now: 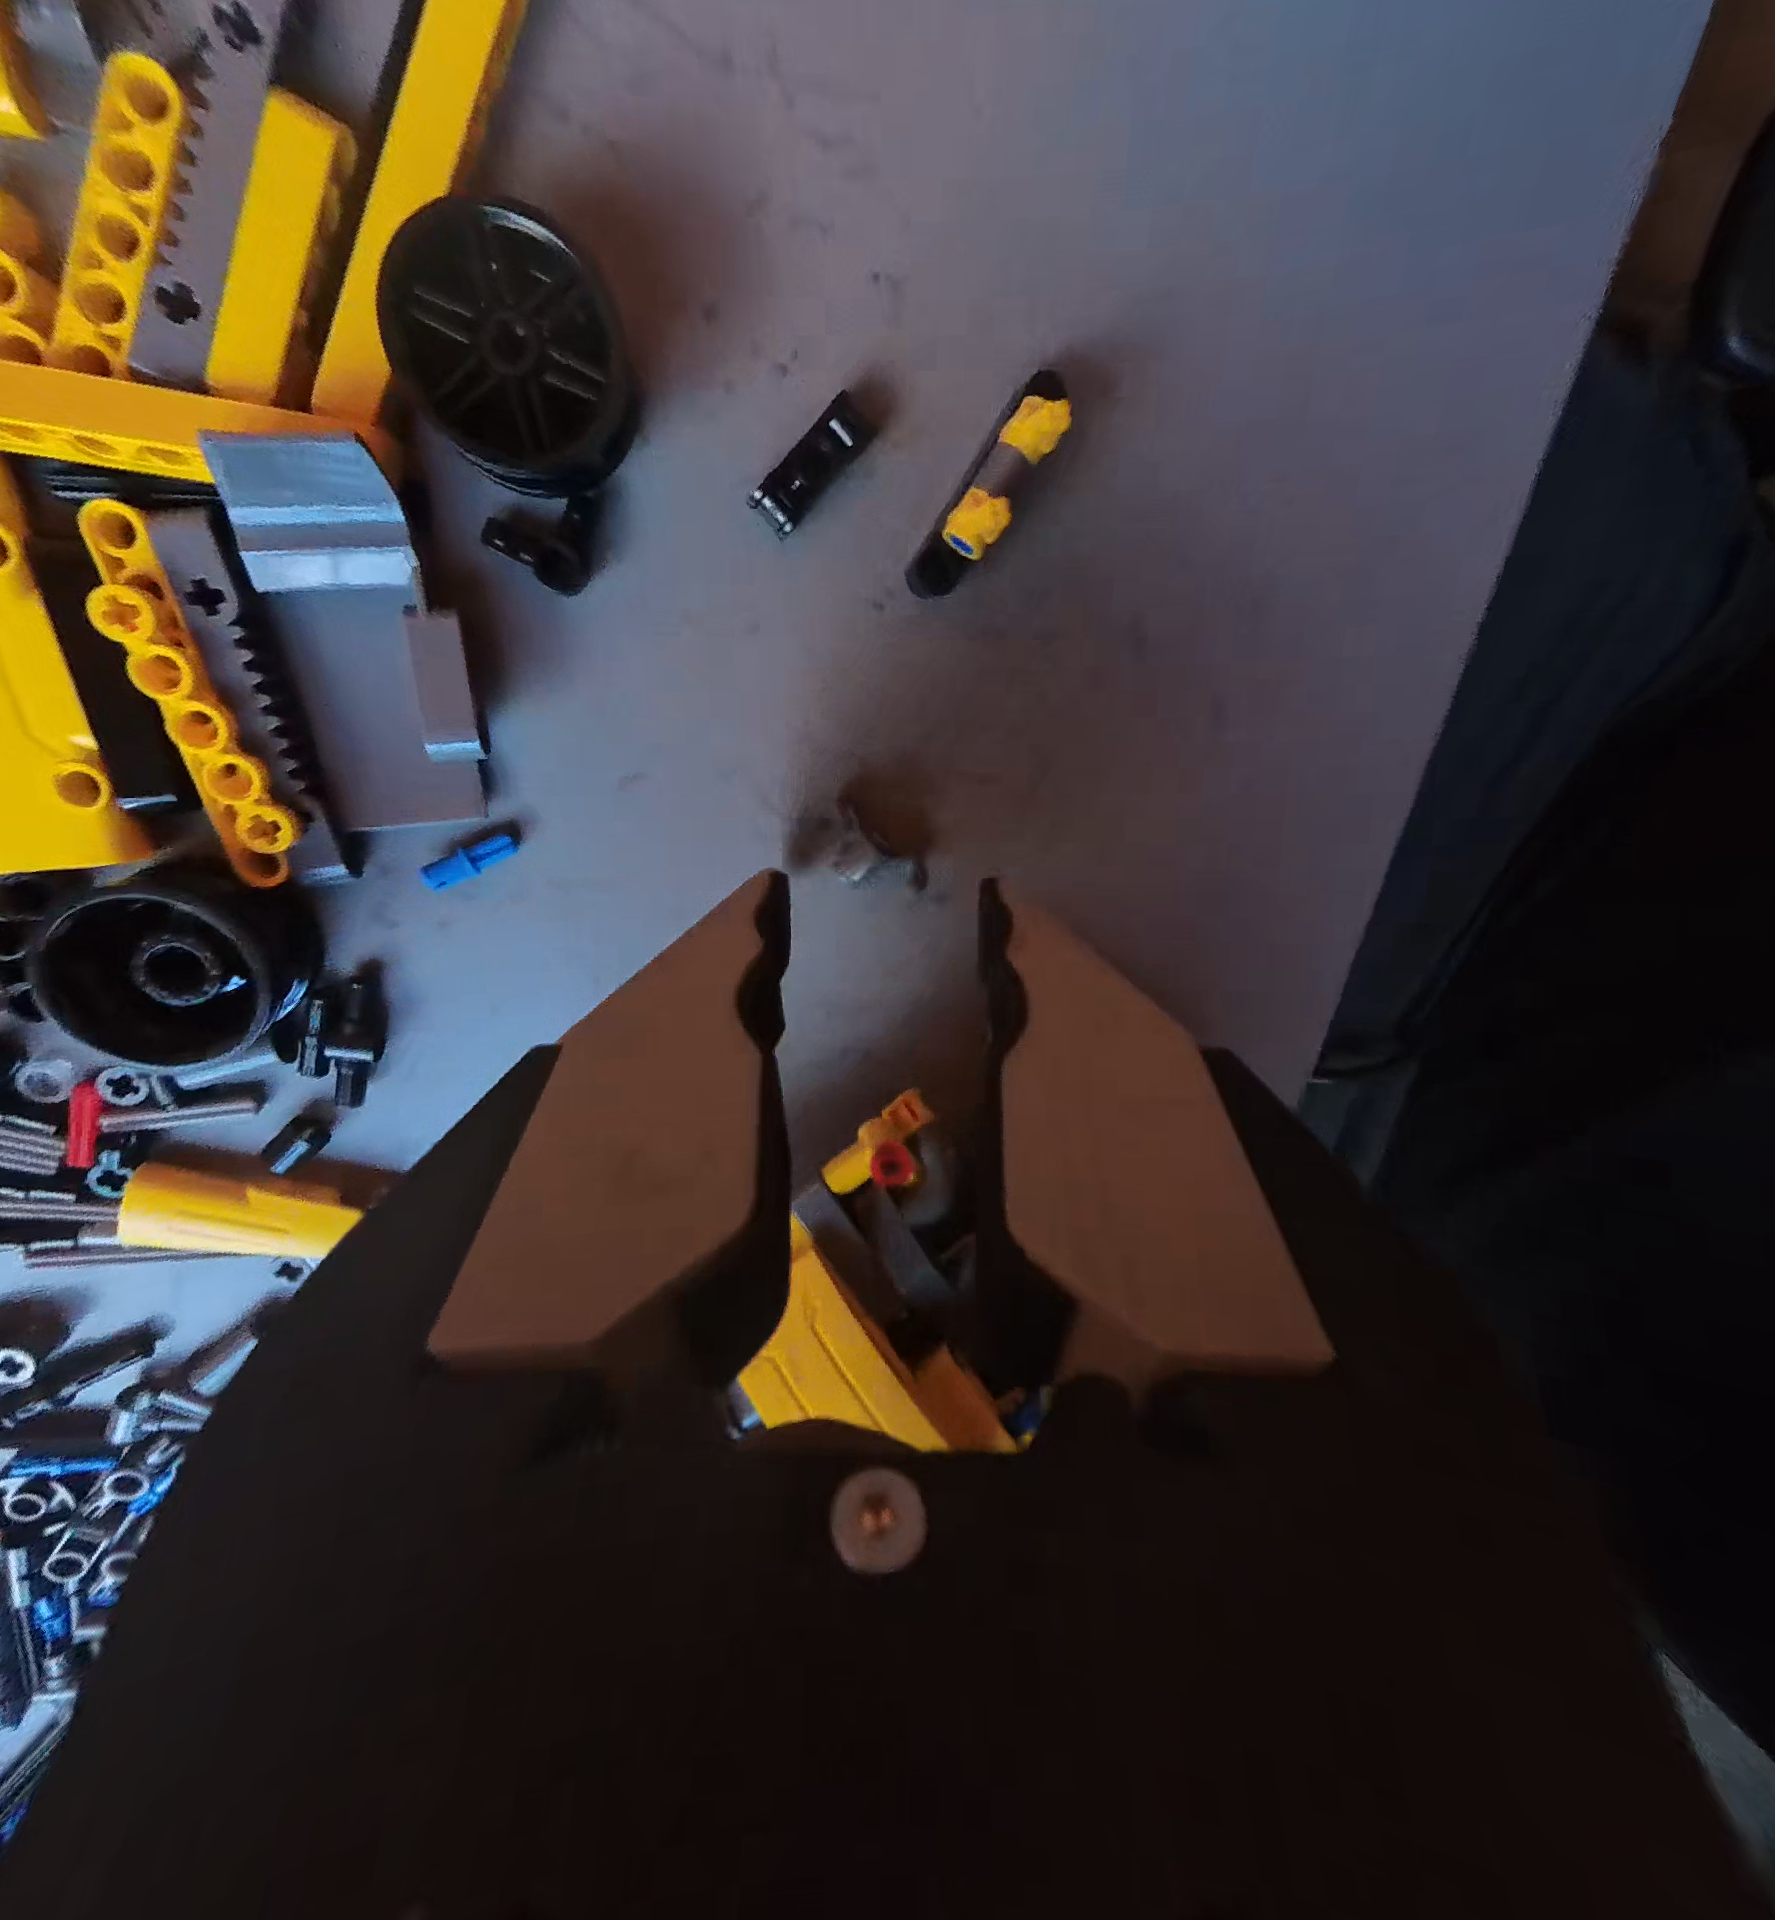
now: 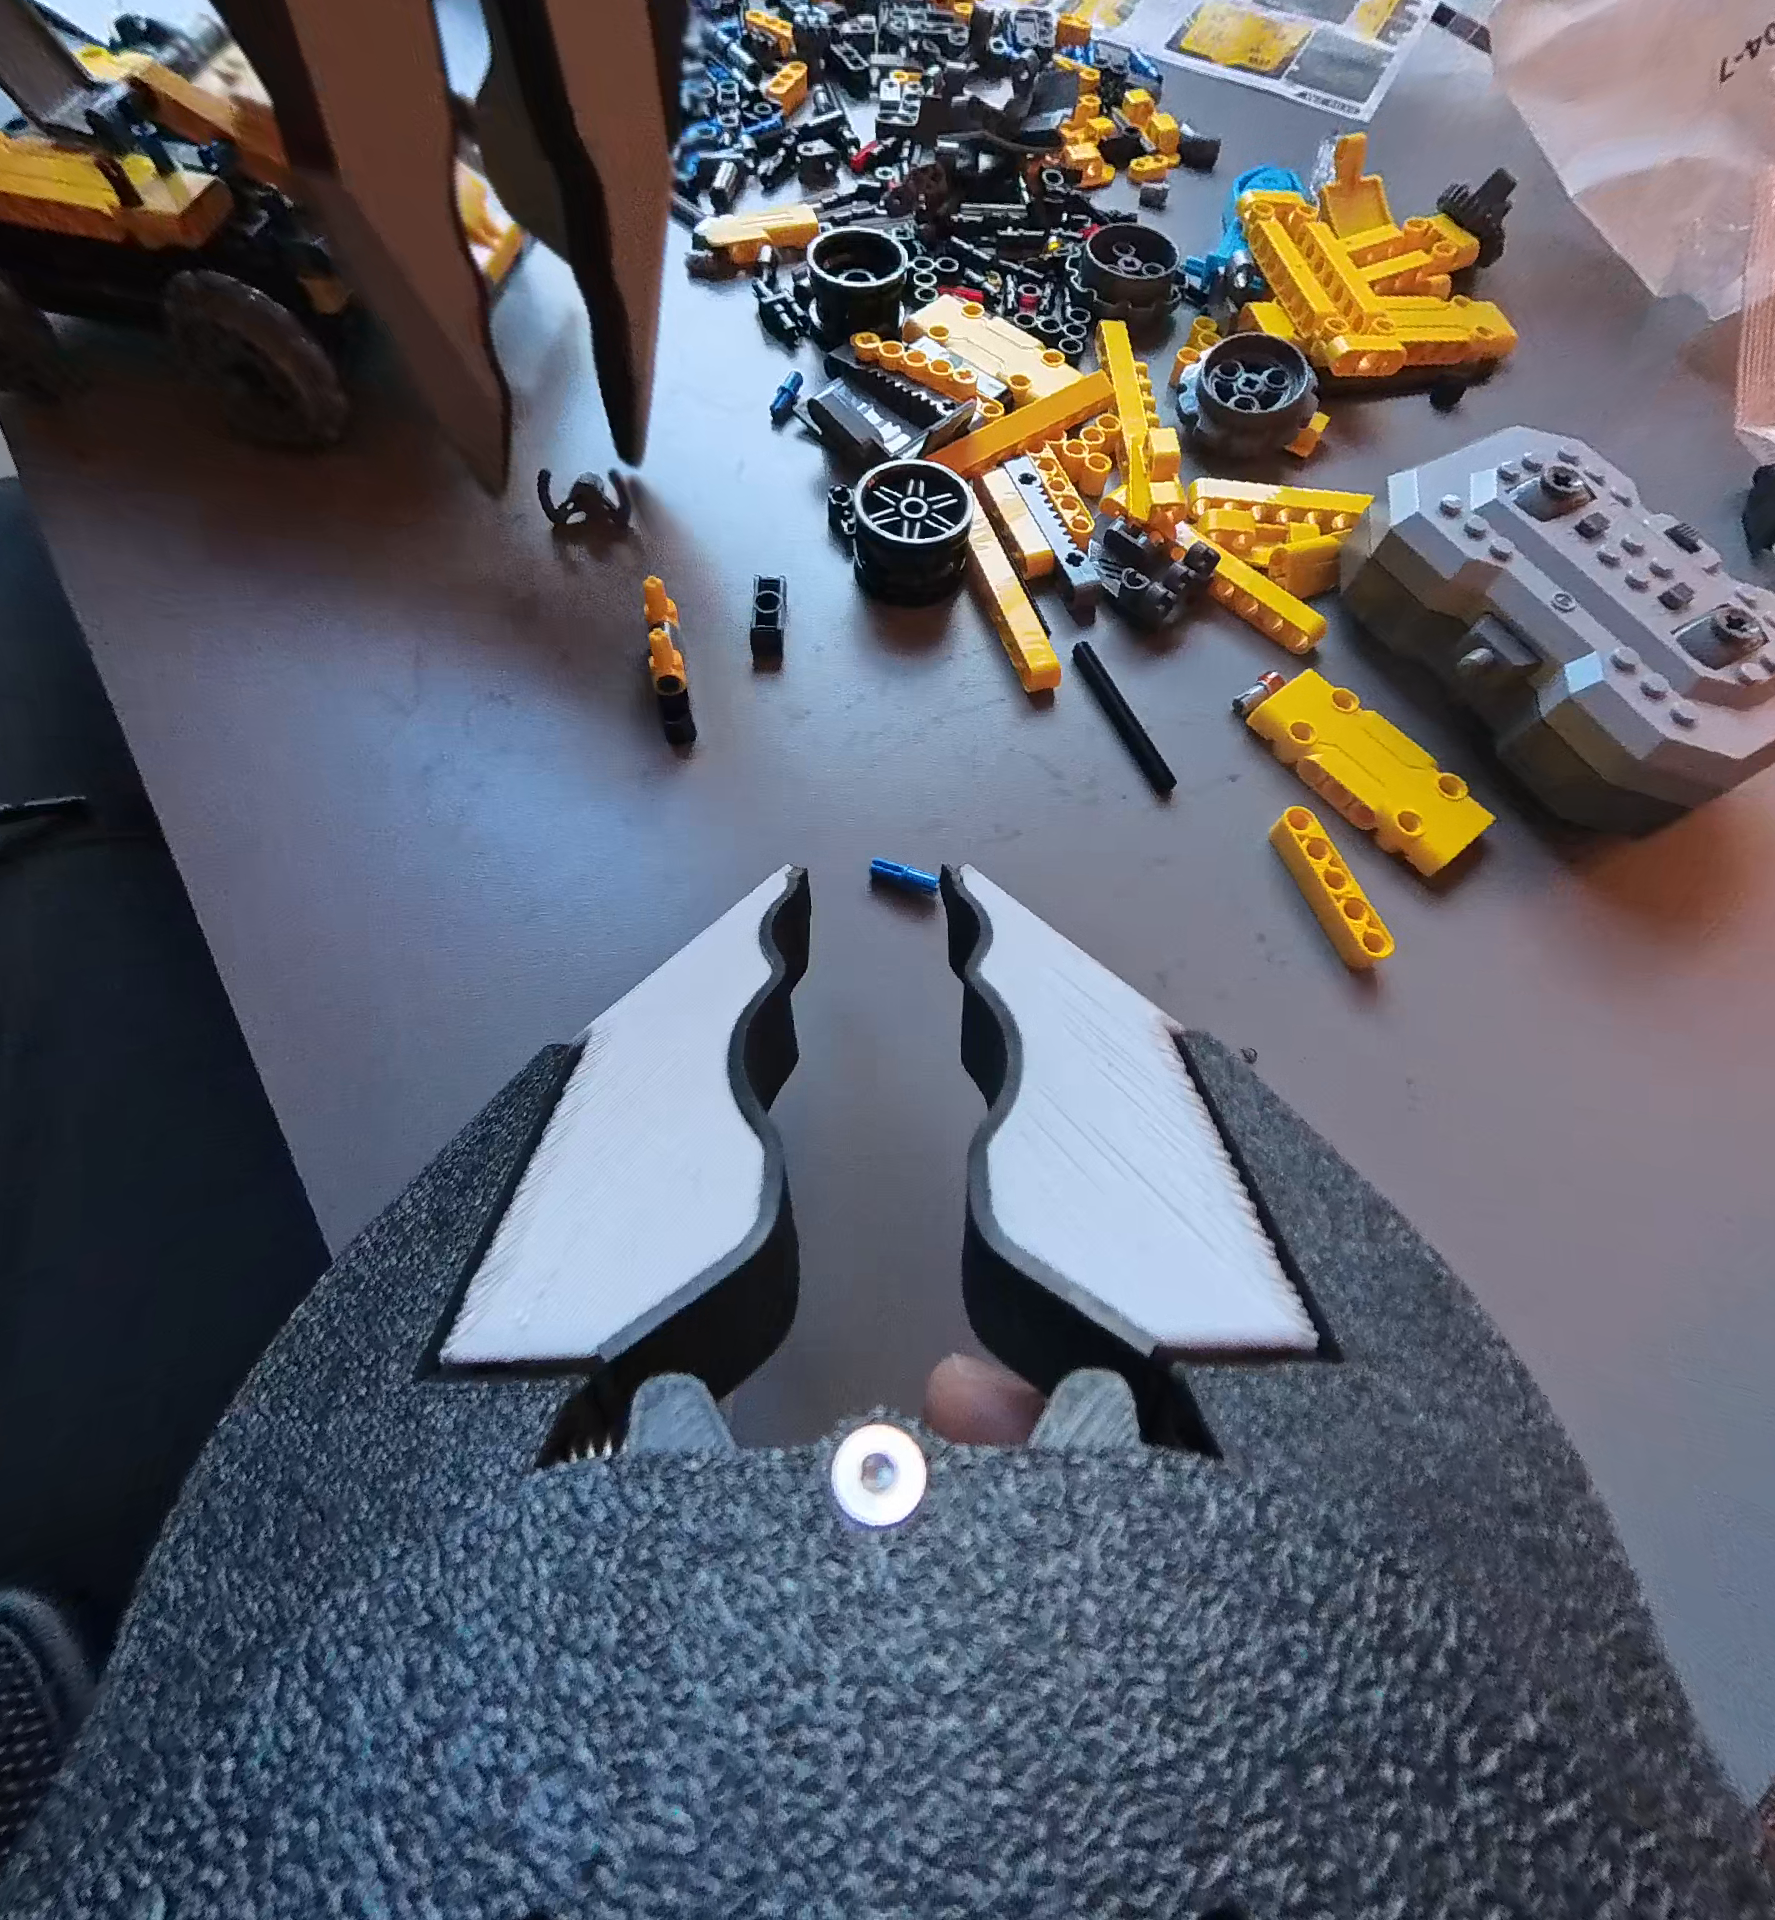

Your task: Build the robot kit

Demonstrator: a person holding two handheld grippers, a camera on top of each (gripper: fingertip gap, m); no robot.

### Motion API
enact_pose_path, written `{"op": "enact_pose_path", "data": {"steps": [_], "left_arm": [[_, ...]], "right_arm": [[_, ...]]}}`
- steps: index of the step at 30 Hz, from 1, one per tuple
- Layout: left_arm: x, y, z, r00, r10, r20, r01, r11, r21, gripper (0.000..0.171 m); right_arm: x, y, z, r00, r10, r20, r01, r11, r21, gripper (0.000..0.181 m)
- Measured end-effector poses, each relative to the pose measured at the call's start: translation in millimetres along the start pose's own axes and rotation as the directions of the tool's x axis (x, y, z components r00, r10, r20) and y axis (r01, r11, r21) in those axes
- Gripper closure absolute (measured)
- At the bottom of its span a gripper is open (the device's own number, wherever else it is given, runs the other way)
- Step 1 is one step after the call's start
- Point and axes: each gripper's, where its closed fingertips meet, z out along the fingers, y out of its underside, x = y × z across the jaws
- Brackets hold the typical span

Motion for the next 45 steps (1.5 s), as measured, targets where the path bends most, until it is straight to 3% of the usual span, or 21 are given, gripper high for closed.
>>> {"op": "enact_pose_path", "data": {"steps": [4, 7, 9, 11, 13, 16, 21, 27, 33, 36, 40, 42, 45], "left_arm": [[-0.4, -0.5, 4.8, 1.000, 0.026, -0.012, -0.026, 0.999, -0.032, 0.156], [4.6, 0.8, 6.5, 0.987, 0.162, 0.008, -0.161, 0.986, -0.048, 0.157], [11.4, 1.6, 8.3, 0.958, 0.285, 0.006, -0.285, 0.957, -0.056, 0.157], [22.0, 1.0, 11.4, 0.891, 0.453, 0.002, -0.453, 0.890, -0.051, 0.158], [35.0, -0.4, 15.5, 0.778, 0.628, 0.015, -0.627, 0.778, -0.043, 0.157], [38.3, -6.3, 18.1, 0.645, 0.759, 0.085, -0.754, 0.651, -0.086, 0.167], [40.4, -10.7, 19.9, 0.619, 0.780, 0.087, -0.775, 0.625, -0.095, 0.171], [40.6, -14.1, 20.7, 0.611, 0.783, 0.111, -0.776, 0.621, -0.111, 0.171], [41.1, -19.6, 20.1, 0.525, 0.816, 0.243, -0.810, 0.566, -0.150, 0.171], [40.8, -14.5, 20.2, 0.547, 0.795, 0.262, -0.789, 0.594, -0.157, 0.166], [37.3, -8.1, 14.4, 0.639, 0.728, 0.251, -0.728, 0.677, -0.108, 0.157], [44.4, -6.3, 10.2, 0.718, 0.669, 0.192, -0.675, 0.737, -0.044, 0.150], [55.7, -8.6, 3.9, 0.779, 0.616, 0.116, -0.623, 0.781, 0.038, 0.149]], "right_arm": [[-1.1, -3.3, -2.7, 1.000, -0.009, -0.002, 0.009, 1.000, 0.026, 0.157], [-9.1, -19.2, -8.5, 1.000, 0.012, 0.016, -0.014, 0.992, 0.124, 0.163], [-31.2, -37.4, -10.1, 0.993, 0.039, 0.108, -0.060, 0.978, 0.199, 0.165], [-54.9, -46.7, -2.5, 0.987, 0.023, 0.162, -0.054, 0.981, 0.188, 0.166], [-73.5, -46.3, 14.9, 0.989, -0.011, 0.148, -0.006, 0.993, 0.120, 0.166], [-100.7, -39.2, 39.7, 0.985, -0.077, 0.154, 0.073, 0.997, 0.028, 0.161], [-99.6, -38.7, 55.3, 0.992, -0.098, 0.076, 0.100, 0.995, -0.024, 0.163], [-104.7, -38.5, 59.1, 0.989, -0.132, 0.068, 0.135, 0.990, -0.037, 0.164], [-106.8, -37.6, 60.4, 0.978, -0.210, 0.018, 0.211, 0.976, -0.049, 0.177], [-109.2, -34.1, 58.7, 0.962, -0.275, 0.001, 0.274, 0.960, -0.060, 0.178], [-113.0, -30.2, 56.5, 0.919, -0.394, -0.020, 0.392, 0.917, -0.071, 0.179], [-111.0, -25.3, 54.6, 0.857, -0.512, -0.053, 0.505, 0.856, -0.110, 0.179], [-110.1, -19.1, 52.5, 0.750, -0.659, -0.065, 0.640, 0.747, -0.182, 0.179]]}}
